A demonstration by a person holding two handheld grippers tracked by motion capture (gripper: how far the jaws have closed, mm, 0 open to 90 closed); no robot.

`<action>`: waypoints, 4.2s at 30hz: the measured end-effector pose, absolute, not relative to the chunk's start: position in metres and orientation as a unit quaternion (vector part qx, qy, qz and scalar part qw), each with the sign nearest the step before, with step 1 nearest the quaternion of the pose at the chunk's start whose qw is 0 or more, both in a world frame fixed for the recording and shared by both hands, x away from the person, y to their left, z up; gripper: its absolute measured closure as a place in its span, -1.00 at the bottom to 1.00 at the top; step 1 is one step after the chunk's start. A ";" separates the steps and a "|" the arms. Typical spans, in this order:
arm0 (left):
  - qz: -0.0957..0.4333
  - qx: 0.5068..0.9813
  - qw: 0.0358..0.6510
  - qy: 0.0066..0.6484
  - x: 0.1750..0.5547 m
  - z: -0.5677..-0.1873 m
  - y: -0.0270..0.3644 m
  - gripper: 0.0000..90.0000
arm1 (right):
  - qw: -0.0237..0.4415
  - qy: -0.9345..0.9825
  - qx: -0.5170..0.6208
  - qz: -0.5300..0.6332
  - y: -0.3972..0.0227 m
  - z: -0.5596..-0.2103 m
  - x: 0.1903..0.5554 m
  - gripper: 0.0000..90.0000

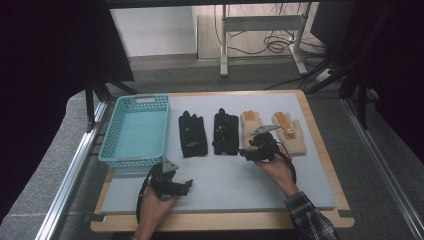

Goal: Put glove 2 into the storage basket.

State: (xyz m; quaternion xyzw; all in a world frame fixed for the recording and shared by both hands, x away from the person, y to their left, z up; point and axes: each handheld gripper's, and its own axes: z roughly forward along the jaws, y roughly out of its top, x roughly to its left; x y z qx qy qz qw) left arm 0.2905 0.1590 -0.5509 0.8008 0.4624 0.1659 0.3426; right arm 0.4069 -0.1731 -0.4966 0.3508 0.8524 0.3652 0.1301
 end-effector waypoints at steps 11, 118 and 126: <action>0.165 0.801 0.343 0.462 0.290 -0.551 0.159 -0.89 | 0.134 0.857 0.342 0.361 -0.149 -0.498 0.437 0.10; 0.166 0.800 0.343 0.463 0.290 -0.551 0.159 -0.89 | 0.098 0.860 0.341 0.367 -0.176 -0.515 0.315 0.69; 0.166 0.800 0.343 0.463 0.290 -0.551 0.159 -0.89 | 0.116 0.853 0.330 0.387 -0.165 -0.491 0.340 0.44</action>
